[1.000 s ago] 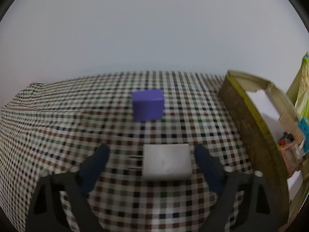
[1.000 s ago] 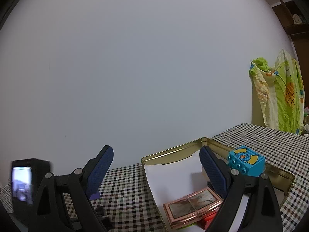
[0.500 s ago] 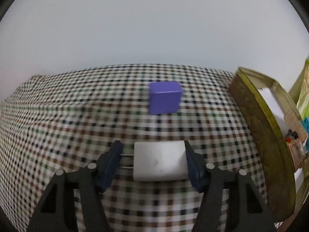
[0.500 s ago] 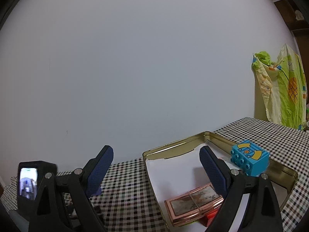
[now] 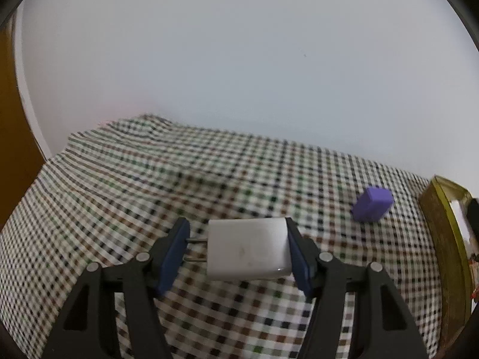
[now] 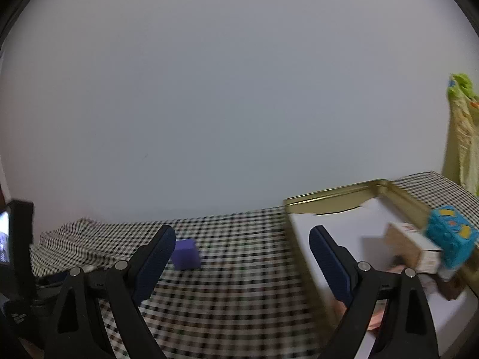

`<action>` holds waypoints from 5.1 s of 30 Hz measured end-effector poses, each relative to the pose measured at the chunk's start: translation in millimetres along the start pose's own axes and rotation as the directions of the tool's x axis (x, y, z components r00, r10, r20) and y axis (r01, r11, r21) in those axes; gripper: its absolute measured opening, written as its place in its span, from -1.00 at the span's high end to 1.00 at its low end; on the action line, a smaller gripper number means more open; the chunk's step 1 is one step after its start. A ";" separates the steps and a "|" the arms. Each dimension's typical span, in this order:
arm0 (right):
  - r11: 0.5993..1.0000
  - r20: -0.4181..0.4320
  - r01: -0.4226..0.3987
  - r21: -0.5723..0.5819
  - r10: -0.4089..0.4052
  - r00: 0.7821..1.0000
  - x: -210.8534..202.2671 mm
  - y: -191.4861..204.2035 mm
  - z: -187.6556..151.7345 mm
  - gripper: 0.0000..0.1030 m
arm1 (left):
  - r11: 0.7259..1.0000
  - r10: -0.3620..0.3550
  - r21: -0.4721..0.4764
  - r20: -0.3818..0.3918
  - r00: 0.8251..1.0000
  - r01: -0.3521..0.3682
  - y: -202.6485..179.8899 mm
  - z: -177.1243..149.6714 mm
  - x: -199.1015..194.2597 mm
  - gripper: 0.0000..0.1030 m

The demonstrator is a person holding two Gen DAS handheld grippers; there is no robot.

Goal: Organize rigid objects
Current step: 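Grasp the purple cube with the right gripper while the left holds the white cube, then carry the white cube and purple cube over the gold tray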

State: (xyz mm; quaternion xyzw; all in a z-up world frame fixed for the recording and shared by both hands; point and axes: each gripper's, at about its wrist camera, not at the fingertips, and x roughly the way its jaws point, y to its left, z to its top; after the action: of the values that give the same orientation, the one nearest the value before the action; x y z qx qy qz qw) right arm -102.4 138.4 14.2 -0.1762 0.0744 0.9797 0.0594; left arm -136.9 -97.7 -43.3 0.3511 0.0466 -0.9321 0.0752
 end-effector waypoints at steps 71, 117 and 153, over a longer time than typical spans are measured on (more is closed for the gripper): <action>0.986 -0.072 -0.057 -0.156 0.047 0.996 -22.0 27.6 -18.1 0.17 | 0.995 0.035 0.086 0.156 0.987 -0.049 -36.3 -23.5 -40.1 -0.21; 0.979 0.039 -0.058 -0.193 0.067 0.997 -89.1 -22.5 -7.5 0.17 | 0.996 -0.029 0.090 0.213 0.977 0.010 -73.3 -57.1 -104.4 -0.21; 0.995 0.113 0.070 -0.067 -0.063 0.992 -107.3 -125.2 21.6 0.17 | 0.969 -0.193 0.205 0.276 0.941 0.139 -175.4 -54.6 -145.4 -0.22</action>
State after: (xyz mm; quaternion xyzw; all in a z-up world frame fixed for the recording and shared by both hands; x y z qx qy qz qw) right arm 8.0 255.2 56.7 -0.1261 0.0306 0.9875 0.0898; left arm -24.0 98.3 17.9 0.2088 -0.0213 -0.9772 -0.0305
